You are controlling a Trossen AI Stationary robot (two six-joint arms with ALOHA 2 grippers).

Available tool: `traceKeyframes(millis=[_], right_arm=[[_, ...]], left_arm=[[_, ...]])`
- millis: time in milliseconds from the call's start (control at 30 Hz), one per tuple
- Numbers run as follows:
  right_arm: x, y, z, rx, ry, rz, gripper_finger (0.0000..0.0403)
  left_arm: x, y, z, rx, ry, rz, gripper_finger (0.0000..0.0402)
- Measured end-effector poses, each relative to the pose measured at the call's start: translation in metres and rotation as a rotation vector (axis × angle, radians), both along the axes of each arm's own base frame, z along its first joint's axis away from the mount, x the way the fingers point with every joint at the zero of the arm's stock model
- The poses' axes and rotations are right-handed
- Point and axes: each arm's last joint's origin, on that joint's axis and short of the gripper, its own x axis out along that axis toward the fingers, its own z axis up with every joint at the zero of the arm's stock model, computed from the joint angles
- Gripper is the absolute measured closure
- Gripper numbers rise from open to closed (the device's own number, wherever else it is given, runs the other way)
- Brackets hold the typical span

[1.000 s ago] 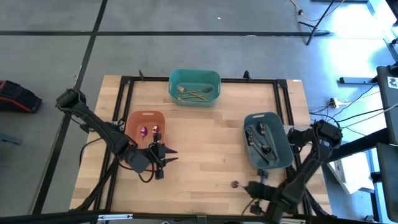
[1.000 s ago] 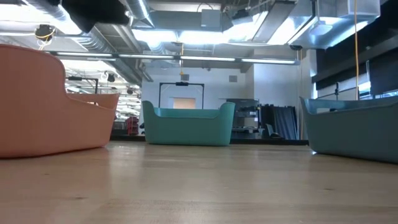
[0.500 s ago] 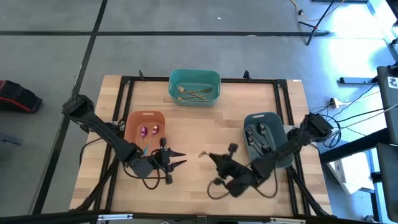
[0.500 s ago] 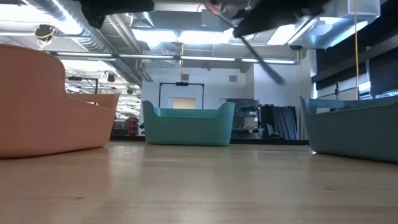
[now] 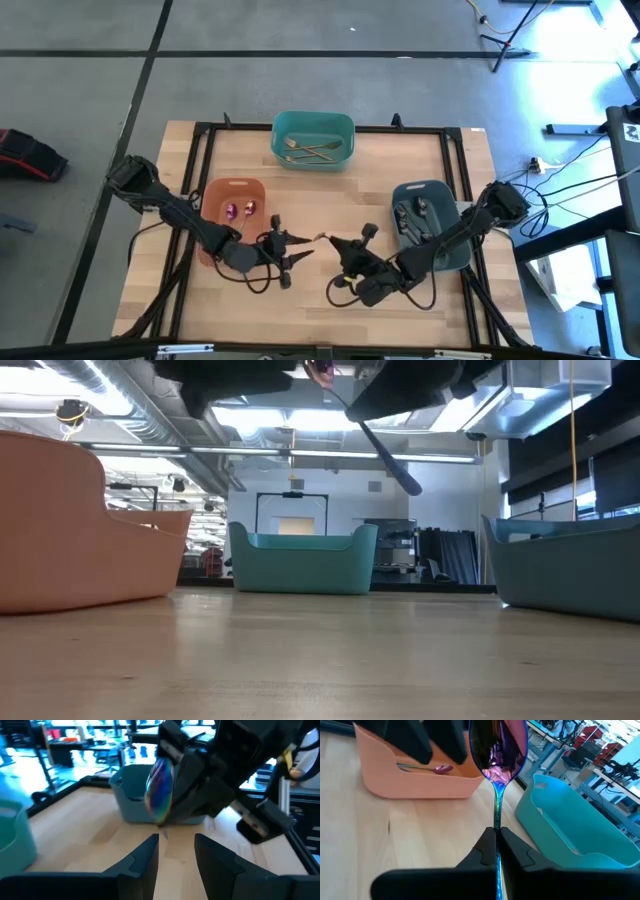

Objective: Sort silverware by color (type)
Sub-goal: Put the purple spoon into the orange bin

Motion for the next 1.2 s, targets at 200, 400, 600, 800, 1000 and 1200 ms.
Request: traceKeyframes(millis=[200, 400, 600, 800, 1000, 1200], right_arm=[[0.001, -0.002, -0.001, 0.017, -0.012, -0.017, 0.0403], [0.003, -0.006, 0.000, 0.026, -0.034, -0.046, 0.0403], [0.006, -0.009, 0.003, 0.029, -0.083, -0.084, 0.0403], [0.009, -0.015, 0.004, 0.016, -0.088, -0.107, 0.0403], [0.017, -0.028, 0.001, 0.039, -0.088, -0.135, 0.0403], [0.018, -0.026, 0.003, 0.053, -0.108, -0.130, 0.0402]], left_arm=[[0.006, 0.010, 0.003, 0.050, -0.006, -0.005, 0.0267], [0.006, 0.010, 0.010, 0.124, -0.036, -0.009, 0.0266], [0.008, 0.017, 0.014, 0.260, -0.023, 0.100, 0.0266], [0.014, 0.029, 0.013, 0.278, -0.013, 0.057, 0.0266], [0.020, 0.040, 0.014, 0.270, -0.022, 0.001, 0.0266], [0.022, 0.042, 0.016, 0.327, -0.025, -0.021, 0.0267]])
